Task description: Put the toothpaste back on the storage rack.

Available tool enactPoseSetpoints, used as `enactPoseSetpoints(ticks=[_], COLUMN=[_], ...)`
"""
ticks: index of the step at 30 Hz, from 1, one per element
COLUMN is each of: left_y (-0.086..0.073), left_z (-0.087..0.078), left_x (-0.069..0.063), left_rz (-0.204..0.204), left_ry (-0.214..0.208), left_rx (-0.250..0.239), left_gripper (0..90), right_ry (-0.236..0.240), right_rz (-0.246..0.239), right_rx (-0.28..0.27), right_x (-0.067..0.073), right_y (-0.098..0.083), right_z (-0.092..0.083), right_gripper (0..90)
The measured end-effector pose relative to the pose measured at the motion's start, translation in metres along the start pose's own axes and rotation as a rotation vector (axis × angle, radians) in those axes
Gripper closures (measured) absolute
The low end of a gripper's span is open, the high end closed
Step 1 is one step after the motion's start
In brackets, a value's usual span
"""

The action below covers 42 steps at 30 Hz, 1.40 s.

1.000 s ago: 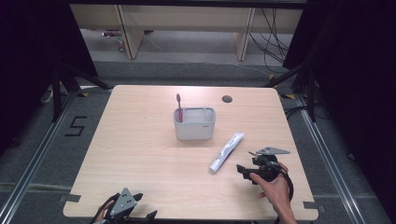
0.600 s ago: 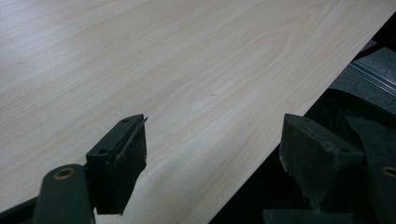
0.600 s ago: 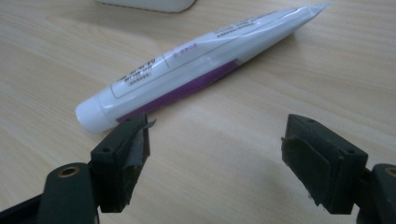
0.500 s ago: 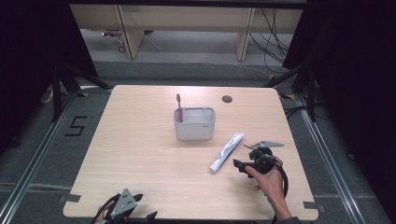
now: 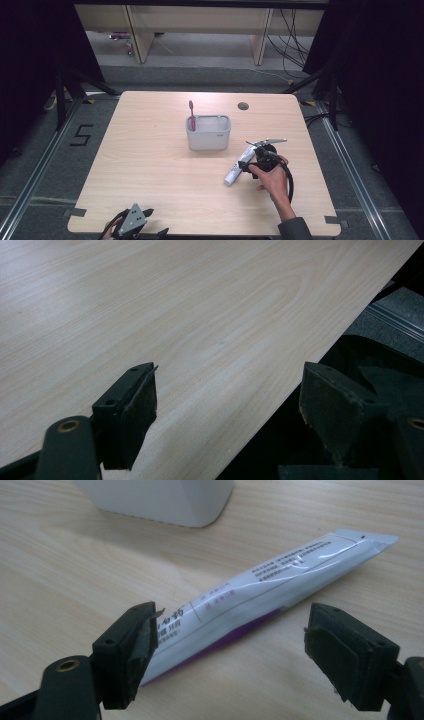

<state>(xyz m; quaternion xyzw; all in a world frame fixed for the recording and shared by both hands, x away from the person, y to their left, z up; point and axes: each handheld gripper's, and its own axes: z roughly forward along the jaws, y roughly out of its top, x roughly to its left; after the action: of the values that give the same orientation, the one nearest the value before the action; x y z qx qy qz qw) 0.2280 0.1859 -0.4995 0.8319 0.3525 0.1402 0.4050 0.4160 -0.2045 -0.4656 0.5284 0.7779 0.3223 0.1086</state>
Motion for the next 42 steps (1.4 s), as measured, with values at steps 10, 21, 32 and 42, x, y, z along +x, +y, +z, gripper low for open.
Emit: enactPoseSetpoints(ticks=[10,21,32,42], left_y=[0.001,0.001,0.001,0.001], left_z=[-0.003,-0.003,-0.003,-0.004], left_x=[-0.002,-0.003,-0.003,-0.003], left_rz=[-0.014,-0.022,-0.022,-0.007], left_ry=[-0.01,-0.003,-0.015,-0.011], left_rx=[-0.025,-0.024,-0.022,-0.002], left_gripper=[22.8,22.9,22.9,23.2], right_ry=[-0.052,-0.079,-0.112,-0.084], right_rz=[0.035,0.097,0.109,0.051], right_rx=[0.071,0.129,0.163,0.214], right_x=[0.005,0.009,0.011,0.009], right_y=[0.015,0.019,0.021,0.021], right_z=[0.025,0.034,0.039,0.038], right_gripper=[20.4,18.6,17.3,35.8])
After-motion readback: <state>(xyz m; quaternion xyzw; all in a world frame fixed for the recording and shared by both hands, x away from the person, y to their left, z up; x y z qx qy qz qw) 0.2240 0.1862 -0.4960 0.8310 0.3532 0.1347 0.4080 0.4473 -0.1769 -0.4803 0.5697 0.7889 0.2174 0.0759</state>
